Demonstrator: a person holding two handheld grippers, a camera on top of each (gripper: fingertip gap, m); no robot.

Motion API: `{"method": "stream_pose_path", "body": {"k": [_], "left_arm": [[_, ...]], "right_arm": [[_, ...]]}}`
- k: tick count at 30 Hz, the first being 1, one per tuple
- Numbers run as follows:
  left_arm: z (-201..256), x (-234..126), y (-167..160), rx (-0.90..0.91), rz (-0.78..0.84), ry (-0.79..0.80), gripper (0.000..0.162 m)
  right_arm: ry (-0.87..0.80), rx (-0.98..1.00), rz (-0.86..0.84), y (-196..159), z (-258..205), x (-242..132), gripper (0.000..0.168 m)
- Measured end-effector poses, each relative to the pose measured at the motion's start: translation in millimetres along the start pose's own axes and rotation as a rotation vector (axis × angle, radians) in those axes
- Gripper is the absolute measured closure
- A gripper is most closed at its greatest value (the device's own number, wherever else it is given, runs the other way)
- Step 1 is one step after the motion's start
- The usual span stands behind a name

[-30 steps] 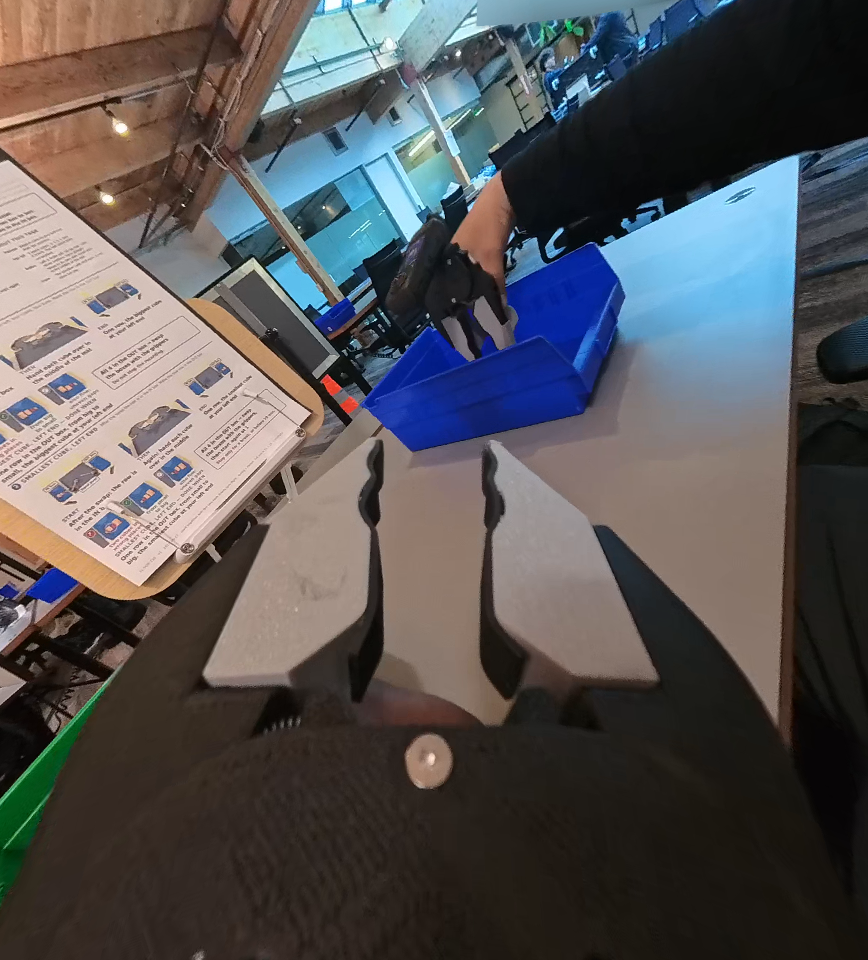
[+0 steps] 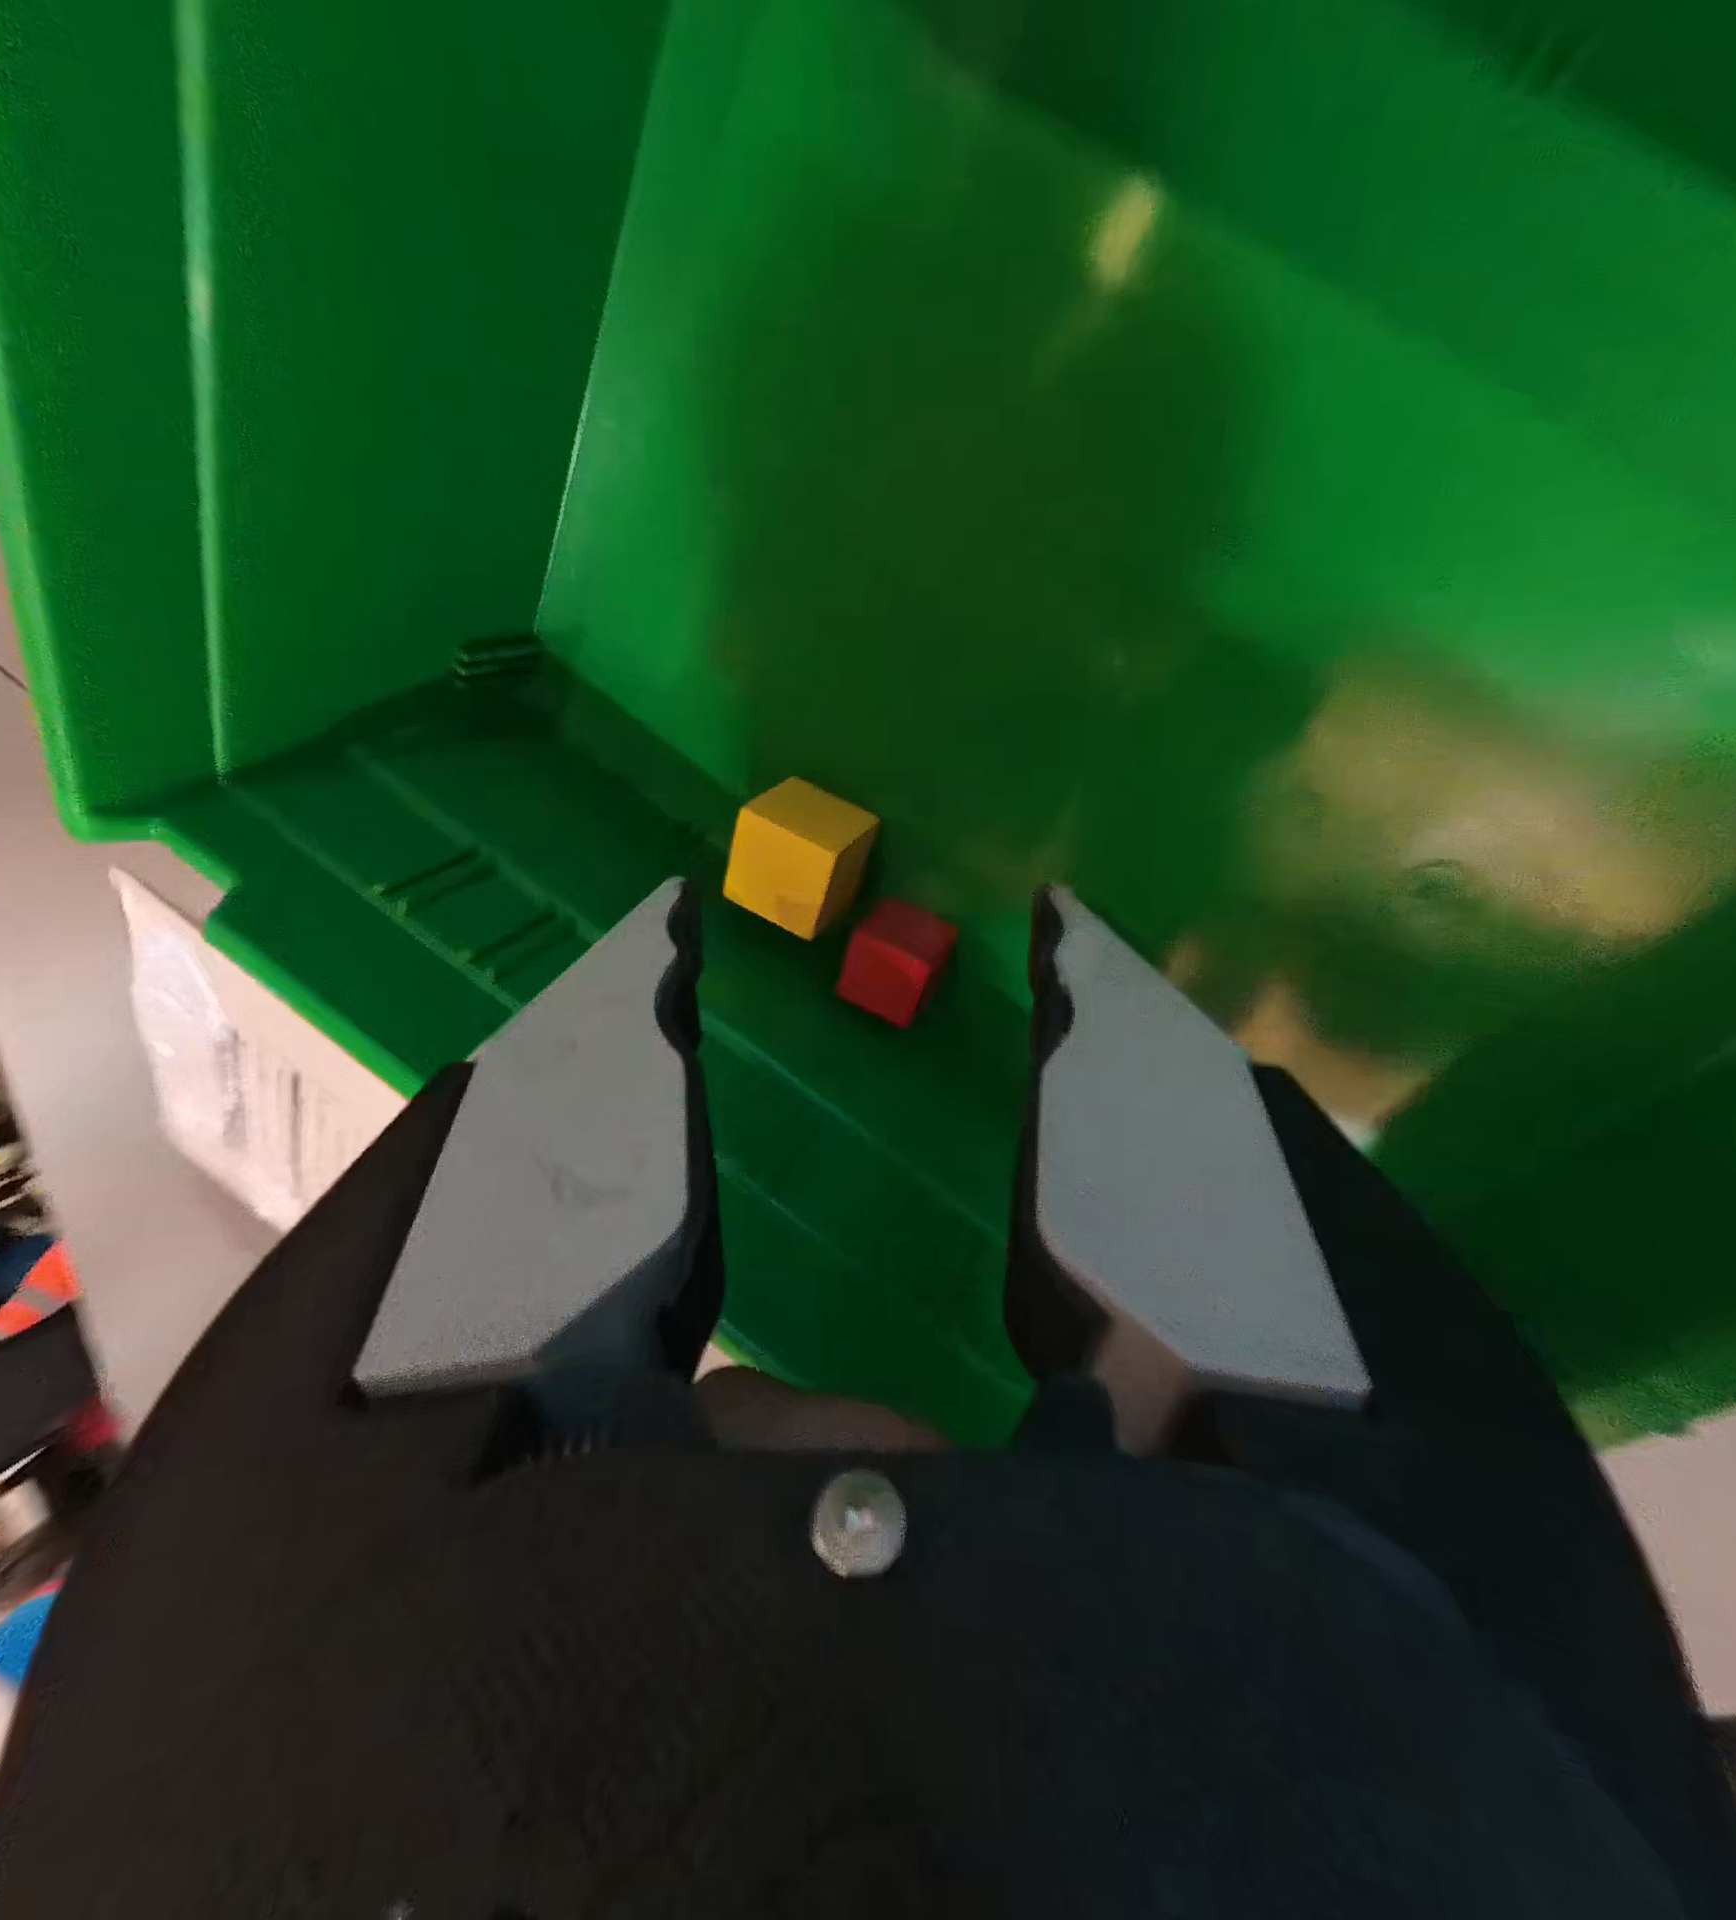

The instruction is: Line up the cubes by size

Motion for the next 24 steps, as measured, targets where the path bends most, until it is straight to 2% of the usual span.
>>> {"method": "stream_pose_path", "body": {"k": [4,8,10,11,16,19,21,23,24], "left_arm": [[-5.9,21.2,0.9,0.104,-0.135,-0.031,0.102],[-15.6,36.4,4.7,0.164,-0.178,-0.048,0.116],[-18.8,45.9,6.5,0.170,-0.210,-0.067,0.122],[-20.2,48.3,6.9,0.180,-0.227,-0.074,0.132],[-16.2,40.4,9.0,0.295,-0.266,-0.086,0.134],[-23.7,8.5,21.2,0.220,-0.025,0.086,0.134],[-21.0,-28.2,35.8,0.180,0.259,0.266,0.135],[-1.0,-75.3,56.0,0.167,0.581,0.465,0.134],[15.1,-99.4,66.5,0.165,0.728,0.565,0.135]], "right_arm": [[0.116,0.024,0.121,4.5,-4.1,-19.5,0.101],[0.145,0.063,0.212,3.4,3.1,-38.2,0.106],[0.141,0.079,0.206,0.2,5.9,-41.2,0.108],[0.132,0.081,0.195,-1.2,6.6,-41.5,0.107],[0.124,0.084,0.156,-3.8,5.4,-39.0,0.108],[0.159,0.107,0.127,-9.7,5.0,-36.6,0.109],[0.173,0.158,0.129,-13.0,8.8,-33.8,0.117],[0.103,0.264,0.152,-13.9,23.2,-26.7,0.130],[0.069,0.328,0.161,-14.2,31.4,-21.4,0.130]]}}
Point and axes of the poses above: each gripper's, where its closed fingertips meet, x out along the fingers, y out of its top, z = x × y across the jaws, the point moved 9 cm from there along -x, back along the fingers, and after that the axes turned 15 degrees about x, right-handed, at the moved point
